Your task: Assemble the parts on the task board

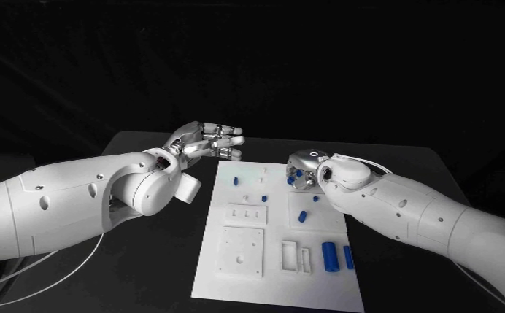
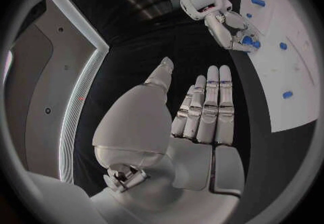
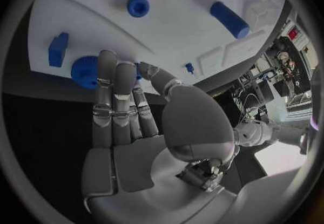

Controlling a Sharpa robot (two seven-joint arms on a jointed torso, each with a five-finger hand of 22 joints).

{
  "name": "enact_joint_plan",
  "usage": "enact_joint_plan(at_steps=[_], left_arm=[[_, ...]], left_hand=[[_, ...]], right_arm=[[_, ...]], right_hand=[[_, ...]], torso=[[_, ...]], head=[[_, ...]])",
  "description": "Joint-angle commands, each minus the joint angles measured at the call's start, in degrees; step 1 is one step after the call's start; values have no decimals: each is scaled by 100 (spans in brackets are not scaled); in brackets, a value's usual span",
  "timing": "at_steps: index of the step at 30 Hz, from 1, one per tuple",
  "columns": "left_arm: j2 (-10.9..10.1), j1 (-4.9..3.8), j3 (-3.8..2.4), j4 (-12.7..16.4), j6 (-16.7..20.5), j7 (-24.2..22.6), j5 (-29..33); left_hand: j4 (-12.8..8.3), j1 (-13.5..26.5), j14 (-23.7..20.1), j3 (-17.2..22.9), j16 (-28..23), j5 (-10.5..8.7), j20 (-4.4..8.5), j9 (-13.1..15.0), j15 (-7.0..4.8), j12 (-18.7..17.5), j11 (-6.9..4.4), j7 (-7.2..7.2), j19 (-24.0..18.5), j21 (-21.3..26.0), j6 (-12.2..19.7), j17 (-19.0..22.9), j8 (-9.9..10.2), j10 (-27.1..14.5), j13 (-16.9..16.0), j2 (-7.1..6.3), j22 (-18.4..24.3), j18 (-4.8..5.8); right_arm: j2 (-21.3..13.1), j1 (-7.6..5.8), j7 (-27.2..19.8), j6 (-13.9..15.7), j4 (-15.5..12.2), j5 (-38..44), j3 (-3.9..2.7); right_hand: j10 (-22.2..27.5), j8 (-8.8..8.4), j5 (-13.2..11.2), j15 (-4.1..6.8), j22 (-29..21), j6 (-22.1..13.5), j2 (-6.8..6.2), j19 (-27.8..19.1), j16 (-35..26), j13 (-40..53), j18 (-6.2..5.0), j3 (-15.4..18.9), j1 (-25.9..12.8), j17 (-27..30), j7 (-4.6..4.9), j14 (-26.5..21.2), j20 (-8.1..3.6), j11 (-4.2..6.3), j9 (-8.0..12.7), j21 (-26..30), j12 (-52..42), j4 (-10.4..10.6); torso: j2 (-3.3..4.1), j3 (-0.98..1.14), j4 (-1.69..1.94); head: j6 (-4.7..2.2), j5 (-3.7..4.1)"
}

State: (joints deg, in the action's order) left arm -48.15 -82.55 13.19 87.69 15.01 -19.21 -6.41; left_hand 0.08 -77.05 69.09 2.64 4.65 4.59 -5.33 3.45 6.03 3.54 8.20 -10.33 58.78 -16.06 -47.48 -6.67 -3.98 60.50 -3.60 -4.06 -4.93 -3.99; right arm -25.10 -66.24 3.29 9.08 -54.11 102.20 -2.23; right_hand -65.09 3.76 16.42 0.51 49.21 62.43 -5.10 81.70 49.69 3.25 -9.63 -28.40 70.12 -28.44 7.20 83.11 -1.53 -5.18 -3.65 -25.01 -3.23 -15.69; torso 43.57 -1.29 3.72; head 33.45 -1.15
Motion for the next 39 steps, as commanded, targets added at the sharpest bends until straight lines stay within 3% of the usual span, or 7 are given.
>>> enact_joint_plan(at_steps=[1,5,18,21,24,35,39], left_arm=[[17,-13,-6,-2,-88,-45,-26],[24,-13,-6,-8,-90,-41,-26],[69,-12,-5,-47,-85,-23,-26],[78,-12,-4,-62,-79,-18,-26],[81,-12,-3,-69,-72,-15,-26],[91,-12,-3,-96,-42,-7,-27],[88,-12,-4,-107,-6,6,-27]], left_hand=[[-6,0,38,-9,30,-29,13,9,8,-11,33,-5,43,-5,-22,-8,-35,1,0,79,8,-48],[-7,0,39,-11,31,-29,13,10,7,-11,32,-5,43,-6,-26,-9,-36,1,0,81,8,-48],[-77,-36,78,-47,57,-34,34,11,-10,-13,26,0,74,-47,-72,-20,-40,8,2,154,1,-48],[-77,-36,78,-47,57,-34,34,11,-10,-13,26,0,74,-47,-72,-20,-40,8,2,154,1,-48],[-77,-36,78,-47,57,-34,34,11,-10,-13,26,0,74,-47,-72,-20,-40,8,2,154,1,-48],[-104,-40,77,-66,58,-42,34,13,-10,-12,26,2,66,-56,-87,-20,-41,5,1,178,1,-46],[-125,-43,79,-78,61,-39,36,14,-12,-12,25,3,63,-67,-109,-21,-43,6,1,199,1,-46]], right_arm=[[15,2,21,-26,-10,70,1],[14,2,28,17,-27,71,1],[13,5,70,154,-20,75,1],[11,6,76,162,-10,47,1],[11,6,77,176,-10,25,1],[0,4,251,392,-84,-22,-1],[-19,-19,344,479,-157,-97,-4]], right_hand=[[-107,-20,-103,27,76,52,19,25,29,8,-22,-79,-53,-10,-7,-35,-23,24,-2,-61,-4,-4],[-327,-19,-326,64,329,90,55,27,92,13,112,-242,-49,-26,-28,-18,-90,85,-4,-217,-6,12],[-535,-14,-571,102,700,231,150,-6,219,18,128,-307,9,30,-69,-31,-123,151,-10,-256,-9,79],[-676,-12,-854,129,749,371,252,2,229,21,146,-359,57,42,-103,-32,-144,198,-19,-260,-10,100],[-707,-9,-811,138,823,423,245,5,236,22,168,-450,33,64,-114,-32,-159,208,-23,-245,-11,101],[-1010,-7,-1062,244,1061,783,378,94,264,25,265,-425,105,72,-207,-42,-260,313,-65,-444,-12,87],[-1041,-8,-1084,263,1236,813,381,116,262,25,312,-463,86,96,-216,-41,-290,325,-66,-539,-11,72]], torso=[[1,-1,0],[-1,-1,-9],[4,-4,-9],[2,-6,-8],[3,-4,-10],[-3,3,-18],[7,-10,-17]], head=[[6,-19],[26,-11],[19,-1],[26,-9],[5,-21],[-4,-2],[3,50]])
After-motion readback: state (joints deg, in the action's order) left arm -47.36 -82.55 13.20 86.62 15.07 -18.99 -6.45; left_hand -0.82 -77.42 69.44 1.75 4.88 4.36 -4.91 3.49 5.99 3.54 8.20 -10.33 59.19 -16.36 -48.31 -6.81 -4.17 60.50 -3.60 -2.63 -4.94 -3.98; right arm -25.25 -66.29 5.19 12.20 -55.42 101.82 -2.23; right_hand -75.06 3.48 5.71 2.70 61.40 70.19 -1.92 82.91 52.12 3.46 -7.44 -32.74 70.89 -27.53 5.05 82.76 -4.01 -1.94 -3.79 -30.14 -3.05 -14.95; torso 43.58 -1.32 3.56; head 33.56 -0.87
